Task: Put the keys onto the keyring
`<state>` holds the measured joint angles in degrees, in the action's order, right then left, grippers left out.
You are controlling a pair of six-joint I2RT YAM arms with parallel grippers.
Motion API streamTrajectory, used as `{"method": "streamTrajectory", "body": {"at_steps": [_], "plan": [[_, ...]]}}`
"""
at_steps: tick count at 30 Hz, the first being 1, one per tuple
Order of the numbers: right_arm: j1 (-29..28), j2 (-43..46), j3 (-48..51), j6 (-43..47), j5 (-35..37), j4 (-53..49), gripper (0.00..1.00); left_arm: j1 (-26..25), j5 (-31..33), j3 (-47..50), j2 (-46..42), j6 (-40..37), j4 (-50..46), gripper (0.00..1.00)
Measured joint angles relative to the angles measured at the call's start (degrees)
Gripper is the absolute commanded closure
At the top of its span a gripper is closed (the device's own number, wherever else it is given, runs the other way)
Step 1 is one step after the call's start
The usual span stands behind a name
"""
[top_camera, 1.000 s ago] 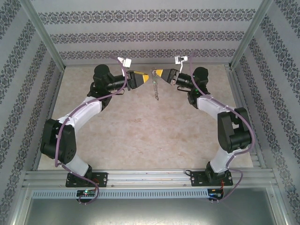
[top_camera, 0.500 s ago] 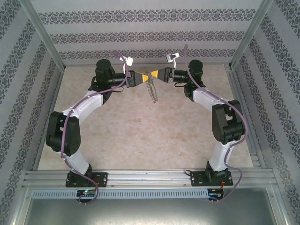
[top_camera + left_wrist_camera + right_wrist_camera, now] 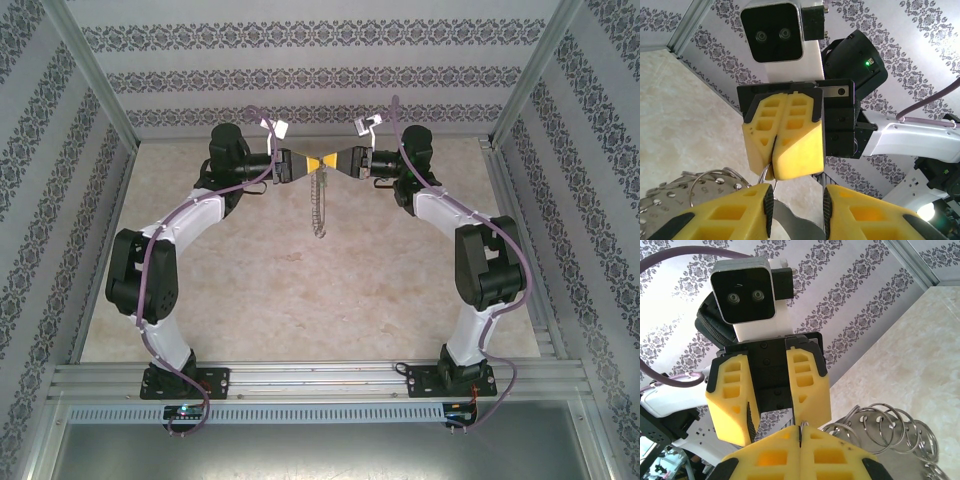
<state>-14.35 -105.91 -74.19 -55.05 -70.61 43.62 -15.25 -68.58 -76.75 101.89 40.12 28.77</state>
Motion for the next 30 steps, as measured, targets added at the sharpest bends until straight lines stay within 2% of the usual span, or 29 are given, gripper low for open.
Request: {"method": "streamTrajectory", "body": {"at_steps": [30], "plan": [[0.0,1.9,1.6,2.6,0.0,-2.1,1.0,0.7,2.8,0.0,0.0,0.9,1.5,0.66]]}}
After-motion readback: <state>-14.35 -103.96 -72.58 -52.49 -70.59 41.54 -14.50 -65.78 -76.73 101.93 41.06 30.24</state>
